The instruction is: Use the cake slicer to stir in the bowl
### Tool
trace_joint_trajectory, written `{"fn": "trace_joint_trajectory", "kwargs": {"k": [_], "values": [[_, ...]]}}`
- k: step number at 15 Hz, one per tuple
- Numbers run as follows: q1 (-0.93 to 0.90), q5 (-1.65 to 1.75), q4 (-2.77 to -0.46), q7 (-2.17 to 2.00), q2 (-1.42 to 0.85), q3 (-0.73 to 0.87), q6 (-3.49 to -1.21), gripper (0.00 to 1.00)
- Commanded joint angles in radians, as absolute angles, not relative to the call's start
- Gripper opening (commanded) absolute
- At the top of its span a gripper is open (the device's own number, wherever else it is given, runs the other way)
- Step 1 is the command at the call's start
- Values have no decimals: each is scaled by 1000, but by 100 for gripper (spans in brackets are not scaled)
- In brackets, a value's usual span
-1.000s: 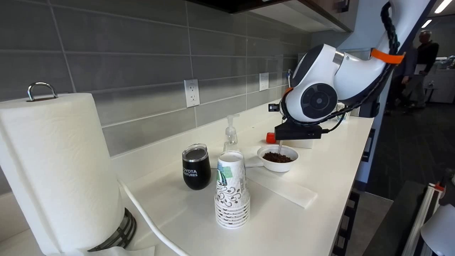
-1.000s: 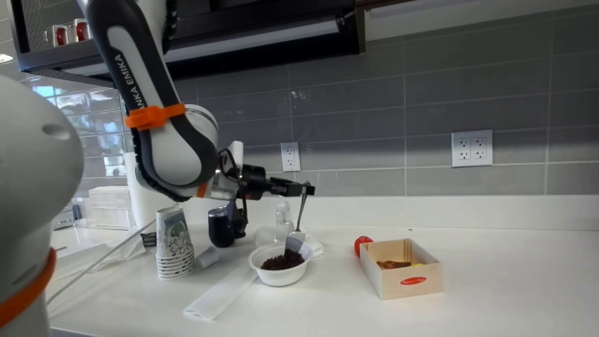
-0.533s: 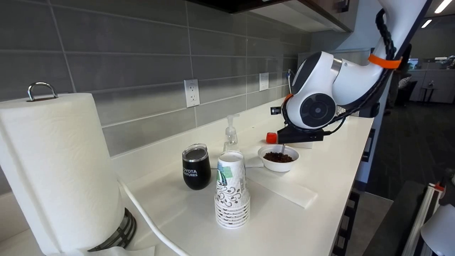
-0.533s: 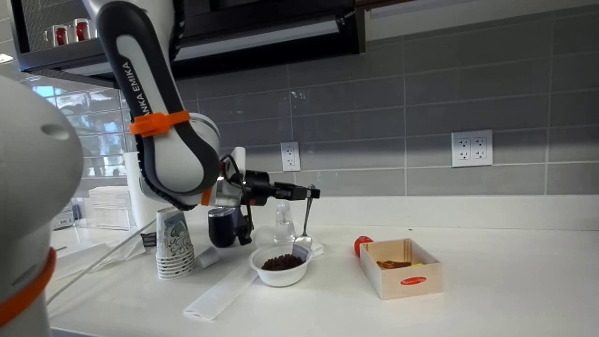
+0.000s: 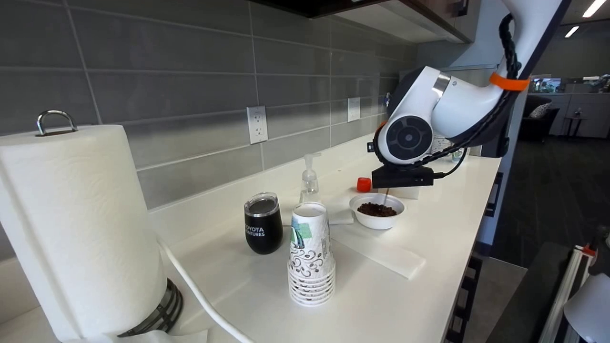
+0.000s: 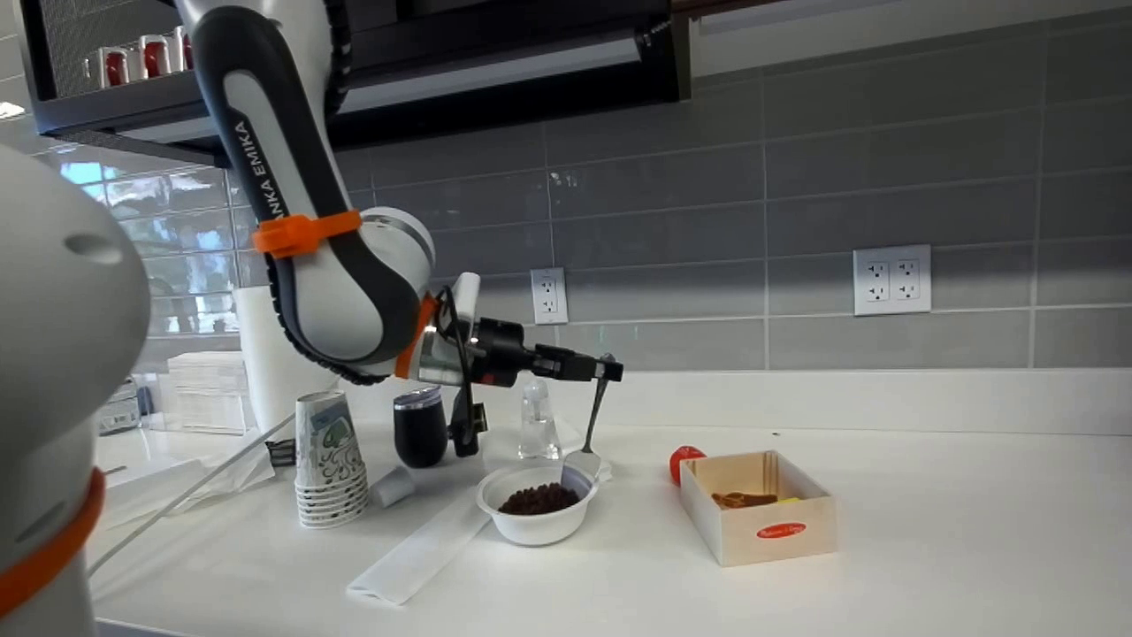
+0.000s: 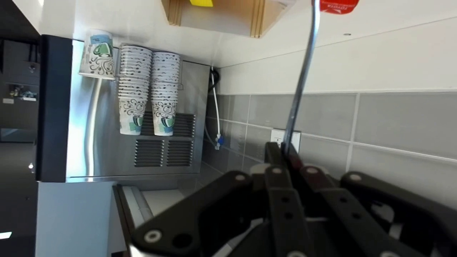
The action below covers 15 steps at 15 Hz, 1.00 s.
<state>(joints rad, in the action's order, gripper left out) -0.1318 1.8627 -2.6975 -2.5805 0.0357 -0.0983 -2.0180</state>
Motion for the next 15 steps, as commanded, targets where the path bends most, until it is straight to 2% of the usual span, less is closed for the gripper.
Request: {"fn": "trace_joint_trajectory", "kwargs": {"k": [1,10,15], "values": [[-104,1784,-2661,-2537,-8,-75,-2102,1],[-26,1586,-2585,-2343,-8,3,-2344,1],[-12,1458,-2579,-2207,-17,11,-2384,1]]}}
